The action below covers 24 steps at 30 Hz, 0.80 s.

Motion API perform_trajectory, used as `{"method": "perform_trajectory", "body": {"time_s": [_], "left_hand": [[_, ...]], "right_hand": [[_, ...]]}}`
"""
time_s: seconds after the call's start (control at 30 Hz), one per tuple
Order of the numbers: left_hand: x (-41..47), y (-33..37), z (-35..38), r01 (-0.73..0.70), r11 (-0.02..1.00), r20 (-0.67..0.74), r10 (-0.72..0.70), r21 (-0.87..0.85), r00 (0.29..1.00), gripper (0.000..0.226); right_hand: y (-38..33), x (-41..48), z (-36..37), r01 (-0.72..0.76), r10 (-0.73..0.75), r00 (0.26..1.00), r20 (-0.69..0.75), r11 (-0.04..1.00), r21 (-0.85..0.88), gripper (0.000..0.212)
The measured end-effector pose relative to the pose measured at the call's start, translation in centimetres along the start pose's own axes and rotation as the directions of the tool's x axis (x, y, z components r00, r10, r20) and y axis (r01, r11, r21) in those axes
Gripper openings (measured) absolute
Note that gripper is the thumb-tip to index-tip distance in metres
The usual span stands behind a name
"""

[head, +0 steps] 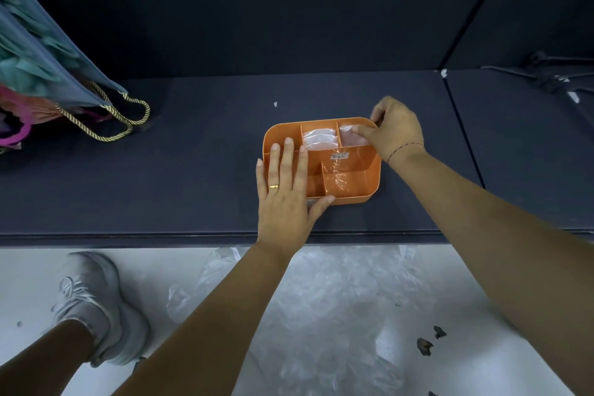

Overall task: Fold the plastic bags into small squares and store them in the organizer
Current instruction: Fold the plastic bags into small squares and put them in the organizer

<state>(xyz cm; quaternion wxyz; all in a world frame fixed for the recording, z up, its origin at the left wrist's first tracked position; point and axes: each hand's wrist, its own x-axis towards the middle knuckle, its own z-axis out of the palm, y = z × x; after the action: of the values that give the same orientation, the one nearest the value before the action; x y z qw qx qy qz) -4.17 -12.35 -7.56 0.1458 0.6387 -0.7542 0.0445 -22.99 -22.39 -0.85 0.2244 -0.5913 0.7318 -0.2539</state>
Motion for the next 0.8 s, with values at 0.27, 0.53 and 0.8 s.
{"method": "perform_trajectory", "body": {"time_s": [0.27, 0.53, 0.8], "left_hand": [[-6.5, -1.3, 1.8, -0.233, 0.967, -0.020, 0.236, 0.102, 0.972, 0.069], [-0.9, -1.3, 2.1, -0.228, 0.968, 0.099, 0.218, 0.102, 0.971, 0.072], [4.0, -2.5, 2.8, -0.216, 0.971, 0.221, 0.189, 0.106, 0.957, 0.078]], "right_hand": [[2.8, -11.1, 0.4, 0.097, -0.028, 0.968, -0.249, 0.958, 0.270, 0.010], [8.0, -24.0, 9.3, -0.169, 0.198, 0.908, 0.369, 0.979, -0.110, 0.039], [11.6, -22.9, 11.1, -0.087, 0.275, 0.813, 0.513, 0.929, -0.361, 0.091]]}}
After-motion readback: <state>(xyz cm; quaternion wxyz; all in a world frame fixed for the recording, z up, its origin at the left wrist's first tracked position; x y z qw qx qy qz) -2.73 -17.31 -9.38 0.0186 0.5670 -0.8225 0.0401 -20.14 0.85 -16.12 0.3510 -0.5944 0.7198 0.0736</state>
